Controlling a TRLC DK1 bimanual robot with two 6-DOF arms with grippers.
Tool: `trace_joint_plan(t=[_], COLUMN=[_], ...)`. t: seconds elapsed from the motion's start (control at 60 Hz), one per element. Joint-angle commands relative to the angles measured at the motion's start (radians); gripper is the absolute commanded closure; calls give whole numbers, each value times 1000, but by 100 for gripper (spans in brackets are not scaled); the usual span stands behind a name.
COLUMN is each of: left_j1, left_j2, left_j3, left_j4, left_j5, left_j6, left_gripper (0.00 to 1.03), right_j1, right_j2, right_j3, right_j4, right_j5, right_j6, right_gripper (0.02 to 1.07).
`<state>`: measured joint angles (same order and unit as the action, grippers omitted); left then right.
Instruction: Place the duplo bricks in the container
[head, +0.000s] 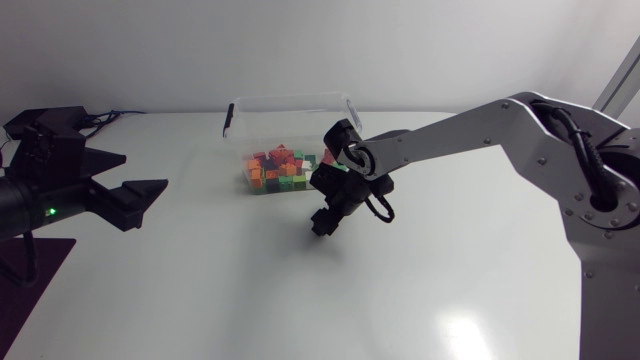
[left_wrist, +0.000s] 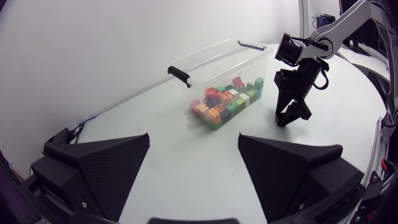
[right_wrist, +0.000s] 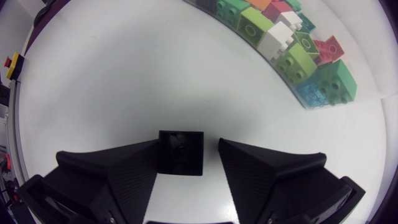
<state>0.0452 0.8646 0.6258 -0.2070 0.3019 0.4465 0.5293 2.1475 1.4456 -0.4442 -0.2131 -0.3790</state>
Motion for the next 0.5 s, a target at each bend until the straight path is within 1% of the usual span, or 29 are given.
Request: trace_joint_plan(t=[0.0, 0.017, 0.033, 0.233, 0.367, 0.483], left_j1=[8, 10, 10, 12, 10, 4], left_j2=[-21, -24, -32, -90, -133, -159], left_j3=[-40, -43, -46, -83, -109, -126], left_j4=[11, 11, 11, 12, 8, 0], left_j5=[8, 8, 8, 9, 11, 16], left_j6=[9, 8, 6, 6, 0, -6], left_gripper=[5, 5, 5, 5, 5, 5], right_j1=[11, 11, 11, 1, 0, 5], right_j2=[18, 14, 5, -144, -242, -285], right_j3=[21, 21, 18, 10, 67, 133], right_j4=[-27, -28, -28, -68, -106, -117], right_j5=[-3, -3, -5, -3, -5, -5], right_j6=[-14, -14, -12, 11, 45, 84], right_gripper=[77, 80, 81, 81, 81, 81])
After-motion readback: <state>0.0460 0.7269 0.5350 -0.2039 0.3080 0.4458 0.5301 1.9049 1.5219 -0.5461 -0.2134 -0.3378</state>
